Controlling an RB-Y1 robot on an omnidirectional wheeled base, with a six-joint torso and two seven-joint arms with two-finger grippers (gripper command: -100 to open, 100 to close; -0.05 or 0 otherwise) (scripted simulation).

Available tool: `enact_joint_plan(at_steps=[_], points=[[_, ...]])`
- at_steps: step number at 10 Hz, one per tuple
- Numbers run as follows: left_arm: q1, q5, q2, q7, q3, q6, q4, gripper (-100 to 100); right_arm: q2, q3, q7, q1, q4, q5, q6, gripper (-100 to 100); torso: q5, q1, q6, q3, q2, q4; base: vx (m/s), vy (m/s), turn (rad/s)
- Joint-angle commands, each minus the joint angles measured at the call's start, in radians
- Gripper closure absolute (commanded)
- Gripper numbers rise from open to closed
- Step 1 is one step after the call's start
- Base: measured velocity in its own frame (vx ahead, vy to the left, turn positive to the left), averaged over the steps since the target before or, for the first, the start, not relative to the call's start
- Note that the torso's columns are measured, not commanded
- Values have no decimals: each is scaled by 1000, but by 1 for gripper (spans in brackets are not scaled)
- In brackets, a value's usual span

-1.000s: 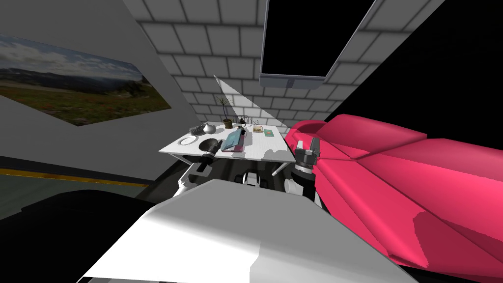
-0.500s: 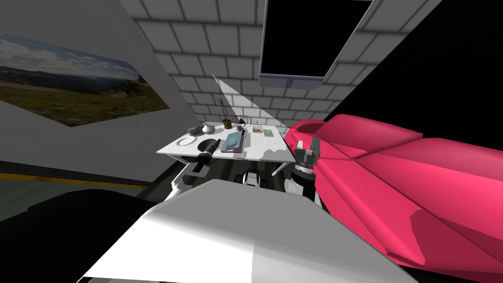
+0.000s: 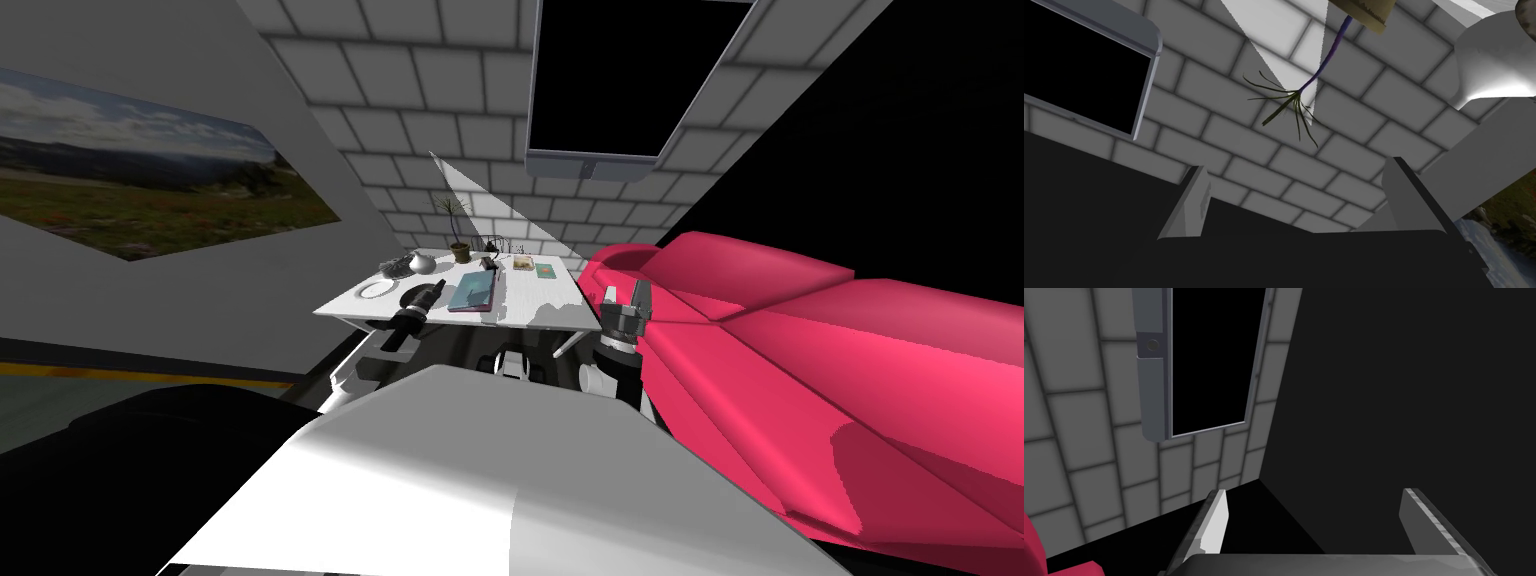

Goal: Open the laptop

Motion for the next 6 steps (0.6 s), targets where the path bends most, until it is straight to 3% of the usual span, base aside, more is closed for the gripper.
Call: enact_joint_plan(at_steps=[1,6], points=[[1,0,1,1,0,5,-3,0,0,0,0,0,0,0,0,0,0,0,0,0,0,0,0,0,0],[1,0,1,1,0,4,-3,0,0,0,0,0,0,0,0,0,0,0,0,0,0,0,0,0,0]])
